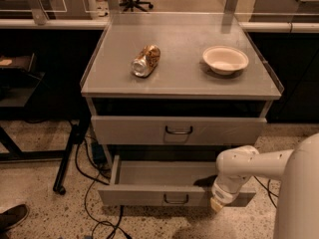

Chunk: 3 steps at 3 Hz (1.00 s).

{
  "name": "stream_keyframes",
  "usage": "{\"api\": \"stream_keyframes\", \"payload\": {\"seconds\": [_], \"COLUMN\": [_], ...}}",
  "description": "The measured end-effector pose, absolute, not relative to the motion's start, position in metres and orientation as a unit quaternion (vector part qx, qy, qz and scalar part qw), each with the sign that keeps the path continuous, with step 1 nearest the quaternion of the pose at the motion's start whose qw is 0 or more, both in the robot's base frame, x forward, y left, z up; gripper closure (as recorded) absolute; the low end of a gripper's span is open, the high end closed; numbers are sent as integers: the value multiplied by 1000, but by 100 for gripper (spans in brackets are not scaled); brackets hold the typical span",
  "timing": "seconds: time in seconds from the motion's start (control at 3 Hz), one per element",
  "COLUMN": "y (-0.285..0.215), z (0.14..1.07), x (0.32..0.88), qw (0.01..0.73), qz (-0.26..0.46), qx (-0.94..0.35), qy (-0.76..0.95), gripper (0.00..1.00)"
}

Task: Close middle drawer

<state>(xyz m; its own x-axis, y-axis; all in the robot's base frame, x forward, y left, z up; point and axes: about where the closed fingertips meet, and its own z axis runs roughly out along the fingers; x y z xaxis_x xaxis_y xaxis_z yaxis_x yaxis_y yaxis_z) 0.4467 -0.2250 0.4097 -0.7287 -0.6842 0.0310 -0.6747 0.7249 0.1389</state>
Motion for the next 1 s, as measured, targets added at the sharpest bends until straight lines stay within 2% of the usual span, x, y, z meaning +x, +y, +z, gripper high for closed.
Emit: {"api": "stream_keyframes", "payload": {"seconds": [0.33,1.0], "y": [-223,-223], "z": [405,405], "x": [464,464], "qw": [33,33], "qz": [-50,-50], "qx": [370,371], "qy": [-927,-927], "gripper": [100,58]}}
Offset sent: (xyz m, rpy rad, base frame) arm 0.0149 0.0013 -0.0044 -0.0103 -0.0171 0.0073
